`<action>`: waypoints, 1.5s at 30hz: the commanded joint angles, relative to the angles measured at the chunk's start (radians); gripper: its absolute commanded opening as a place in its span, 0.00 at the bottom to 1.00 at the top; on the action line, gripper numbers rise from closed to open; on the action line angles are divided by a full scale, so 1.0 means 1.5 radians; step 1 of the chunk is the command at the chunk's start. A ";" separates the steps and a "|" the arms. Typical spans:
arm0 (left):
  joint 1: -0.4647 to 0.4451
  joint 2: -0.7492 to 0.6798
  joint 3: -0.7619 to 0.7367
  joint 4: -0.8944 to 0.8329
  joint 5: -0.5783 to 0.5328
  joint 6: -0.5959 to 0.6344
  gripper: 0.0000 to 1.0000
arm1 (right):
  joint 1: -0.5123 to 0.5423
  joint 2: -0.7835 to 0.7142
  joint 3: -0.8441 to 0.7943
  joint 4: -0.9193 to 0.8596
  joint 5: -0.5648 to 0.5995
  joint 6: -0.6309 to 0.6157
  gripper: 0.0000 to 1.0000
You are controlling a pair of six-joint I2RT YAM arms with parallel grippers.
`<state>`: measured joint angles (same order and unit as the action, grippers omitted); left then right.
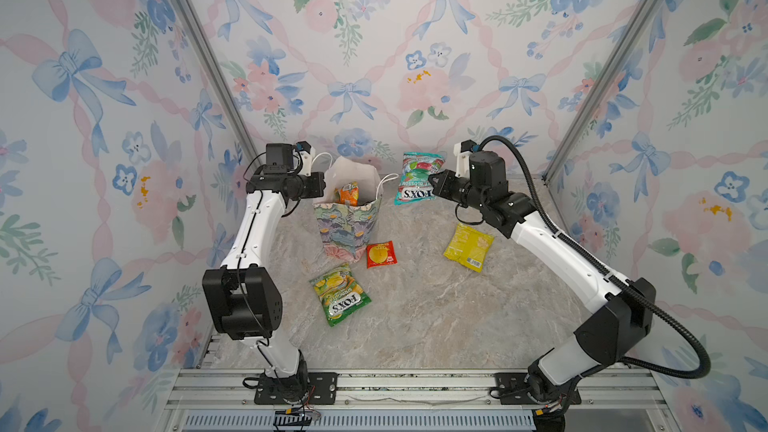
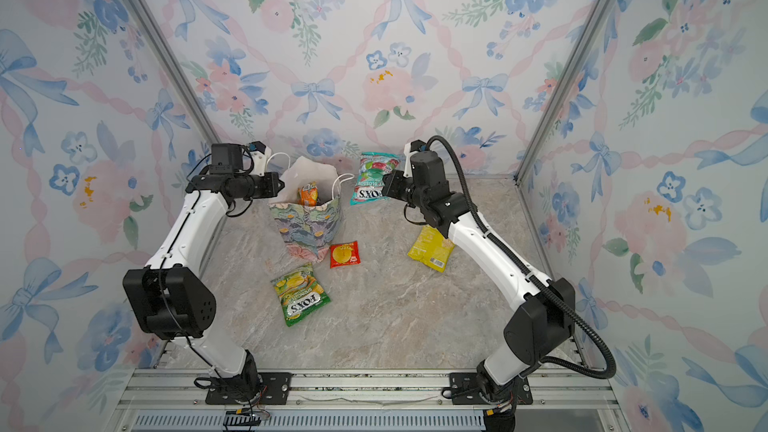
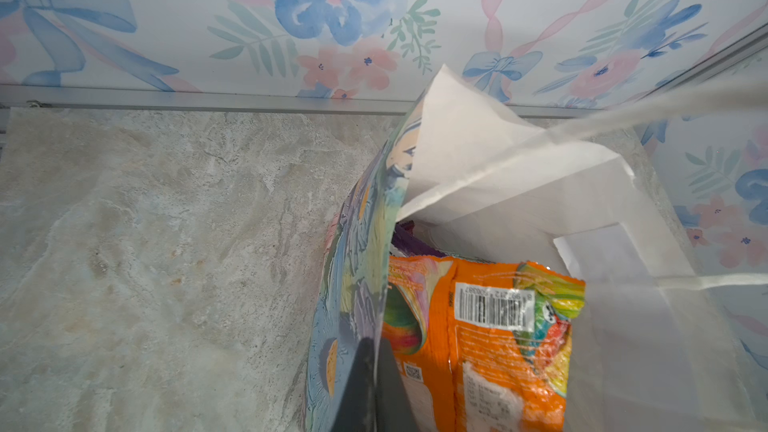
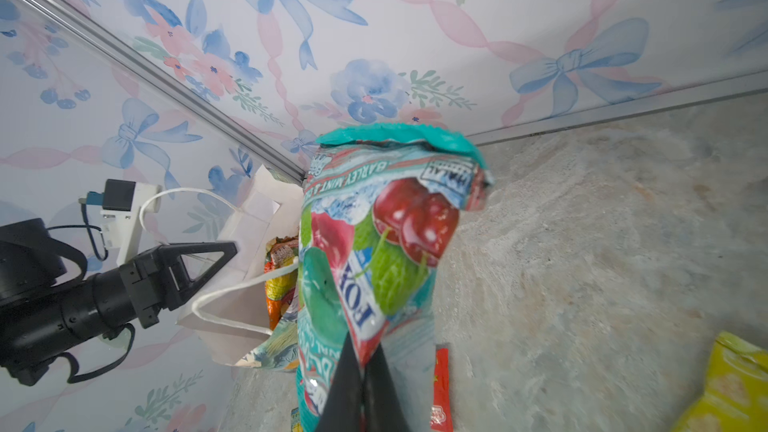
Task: Place the snacks into the paper bag
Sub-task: 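Lift the teal bag high with the right gripper, then carry the teal bag over the gift bag beside the left gripper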
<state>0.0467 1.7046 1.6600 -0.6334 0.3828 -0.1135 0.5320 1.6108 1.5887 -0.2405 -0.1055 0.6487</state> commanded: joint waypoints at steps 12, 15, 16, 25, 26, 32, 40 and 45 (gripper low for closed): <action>0.005 0.004 -0.007 -0.007 0.012 0.003 0.00 | 0.005 0.118 0.245 -0.049 -0.003 -0.074 0.00; 0.005 0.004 -0.008 -0.007 0.012 0.003 0.00 | 0.004 0.147 0.298 -0.066 -0.006 -0.079 0.00; 0.005 0.003 -0.008 -0.007 0.012 0.003 0.00 | 0.004 0.155 0.317 -0.069 -0.005 -0.080 0.00; 0.005 0.002 -0.009 -0.007 0.009 0.004 0.00 | 0.006 0.216 0.469 -0.121 -0.018 -0.094 0.00; 0.005 0.003 -0.008 -0.007 0.009 0.004 0.00 | 0.006 0.219 0.479 -0.125 -0.018 -0.097 0.00; 0.005 0.006 -0.009 -0.007 0.010 0.003 0.00 | 0.020 0.253 0.547 -0.146 -0.020 -0.100 0.00; 0.005 0.006 -0.009 -0.007 0.008 0.004 0.00 | 0.059 0.329 0.623 -0.160 -0.029 -0.083 0.00; 0.005 0.006 -0.009 -0.007 0.008 0.004 0.00 | 0.083 0.377 0.671 -0.165 -0.030 -0.068 0.00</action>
<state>0.0467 1.7046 1.6600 -0.6338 0.3832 -0.1135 0.6338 2.1548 2.5305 -0.5003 -0.1352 0.5247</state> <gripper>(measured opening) 0.048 0.046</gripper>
